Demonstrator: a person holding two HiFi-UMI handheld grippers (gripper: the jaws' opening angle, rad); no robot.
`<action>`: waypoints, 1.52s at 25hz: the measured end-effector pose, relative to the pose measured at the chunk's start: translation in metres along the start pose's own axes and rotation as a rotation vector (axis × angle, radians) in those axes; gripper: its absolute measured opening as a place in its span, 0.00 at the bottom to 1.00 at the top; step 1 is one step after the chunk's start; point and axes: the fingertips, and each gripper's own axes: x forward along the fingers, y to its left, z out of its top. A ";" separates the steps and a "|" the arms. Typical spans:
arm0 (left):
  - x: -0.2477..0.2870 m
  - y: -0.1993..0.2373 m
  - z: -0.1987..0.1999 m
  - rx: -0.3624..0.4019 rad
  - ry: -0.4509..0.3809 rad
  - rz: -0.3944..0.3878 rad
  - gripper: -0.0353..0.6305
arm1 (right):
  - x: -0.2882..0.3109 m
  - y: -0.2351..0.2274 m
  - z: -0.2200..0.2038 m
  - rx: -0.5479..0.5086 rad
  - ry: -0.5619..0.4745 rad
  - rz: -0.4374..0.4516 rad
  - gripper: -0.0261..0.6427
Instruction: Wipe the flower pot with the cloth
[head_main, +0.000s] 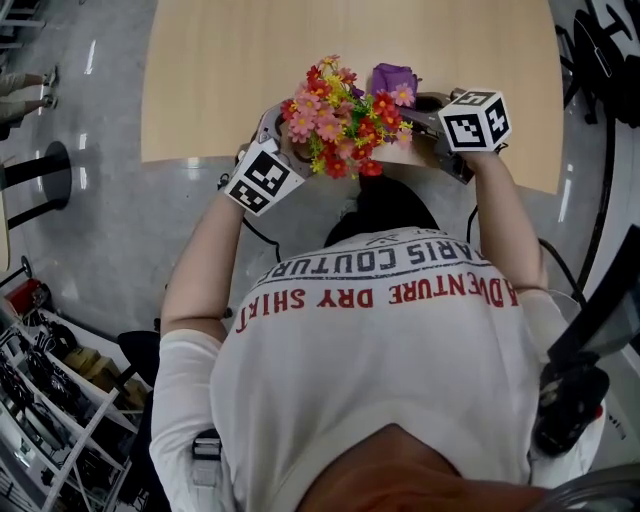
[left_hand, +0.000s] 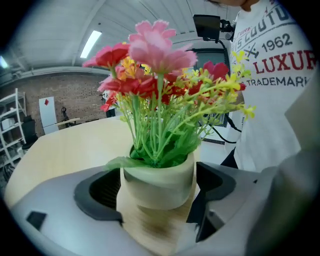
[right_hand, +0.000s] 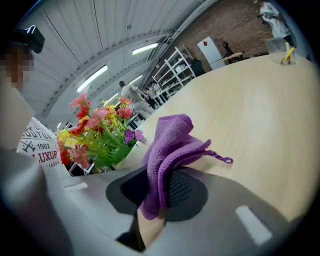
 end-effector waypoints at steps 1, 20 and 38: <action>-0.004 0.000 -0.001 -0.011 -0.003 0.019 0.74 | -0.006 0.001 0.001 0.007 -0.034 -0.015 0.11; 0.002 -0.029 0.014 -0.462 -0.067 0.687 0.94 | -0.084 0.059 -0.065 0.061 -0.262 -0.162 0.11; -0.006 -0.009 0.018 -0.444 -0.130 0.734 0.85 | -0.081 0.064 -0.065 0.047 -0.269 -0.144 0.11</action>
